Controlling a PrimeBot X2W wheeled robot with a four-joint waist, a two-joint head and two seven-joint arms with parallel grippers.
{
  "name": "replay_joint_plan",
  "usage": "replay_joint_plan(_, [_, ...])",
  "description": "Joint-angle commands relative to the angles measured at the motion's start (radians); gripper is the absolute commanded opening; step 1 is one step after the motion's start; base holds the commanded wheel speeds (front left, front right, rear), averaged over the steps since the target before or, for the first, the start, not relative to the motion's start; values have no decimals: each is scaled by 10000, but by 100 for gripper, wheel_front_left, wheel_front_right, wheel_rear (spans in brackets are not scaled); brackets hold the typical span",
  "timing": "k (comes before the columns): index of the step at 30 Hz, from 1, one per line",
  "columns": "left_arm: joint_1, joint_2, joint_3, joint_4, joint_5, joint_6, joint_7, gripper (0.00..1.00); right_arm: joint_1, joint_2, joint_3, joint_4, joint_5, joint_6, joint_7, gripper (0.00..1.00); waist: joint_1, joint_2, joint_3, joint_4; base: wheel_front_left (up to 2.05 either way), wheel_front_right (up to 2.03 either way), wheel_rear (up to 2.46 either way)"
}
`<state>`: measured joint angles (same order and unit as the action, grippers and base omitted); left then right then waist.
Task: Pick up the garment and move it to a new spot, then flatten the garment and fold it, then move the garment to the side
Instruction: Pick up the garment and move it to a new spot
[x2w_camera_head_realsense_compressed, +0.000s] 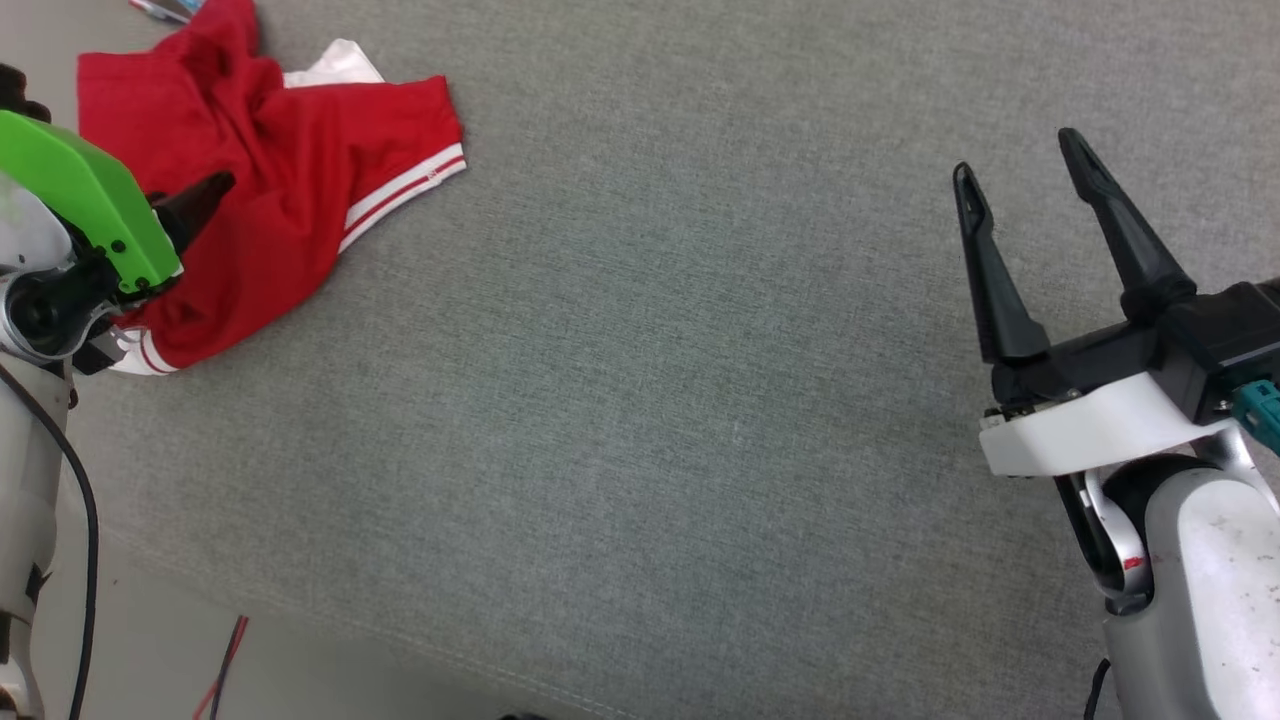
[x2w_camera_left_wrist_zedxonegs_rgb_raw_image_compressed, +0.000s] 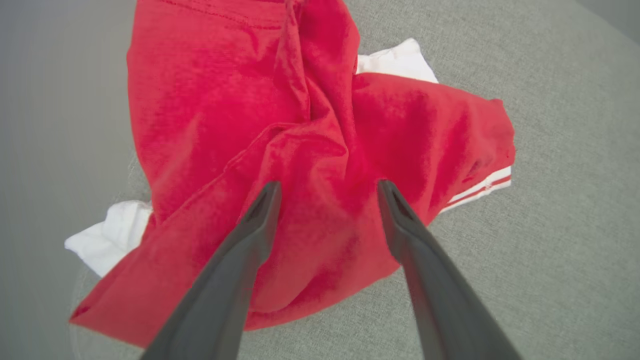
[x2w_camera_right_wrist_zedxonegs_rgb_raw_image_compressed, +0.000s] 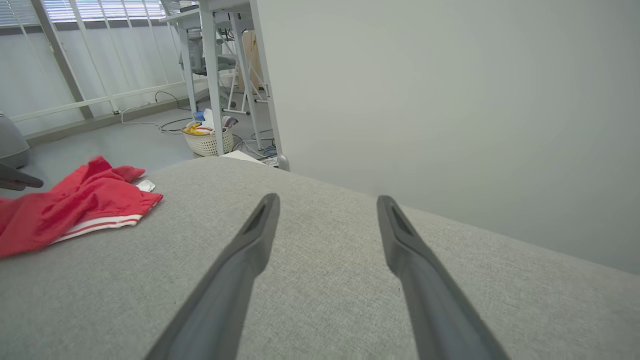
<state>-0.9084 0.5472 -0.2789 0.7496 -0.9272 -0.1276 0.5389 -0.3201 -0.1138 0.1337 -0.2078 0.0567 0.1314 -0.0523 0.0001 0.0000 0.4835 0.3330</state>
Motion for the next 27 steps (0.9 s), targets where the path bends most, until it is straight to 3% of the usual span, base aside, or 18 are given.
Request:
replay_joint_plan(1, [-321, -7, -29, 254, -202, -30, 63, 100, -176, -62, -137, -162, -70, -7, 59, 100, -1, 0, 728, -337, 0, 0, 0])
replay_joint_plan(12, [-1105, -251, -781, 2470, -148, -13, 1218, 100, -192, -271, -623, -1242, -273, -7, 452, 100, -1, 0, 1198, -458, 0, 0, 0])
replay_joint_plan(15, [-1261, -484, -854, 2896, -249, 20, 1645, 0, -209, -295, -571, -1455, -274, -7, 565, 100, -1, 0, 1178, -455, 0, 0, 0])
replay_joint_plan(21, [-1588, -615, -981, 3140, 7, 43, 832, 0, -144, -274, -522, -1449, -214, -7, 618, 100, -1, 0, 914, -486, 0, 0, 0])
replay_joint_plan(27, [-1889, -156, -1259, 3012, 652, 16, -723, 0, 17, -52, -473, -1104, 106, -7, 302, 100, -1, 0, 177, -591, 0, 0, 0])
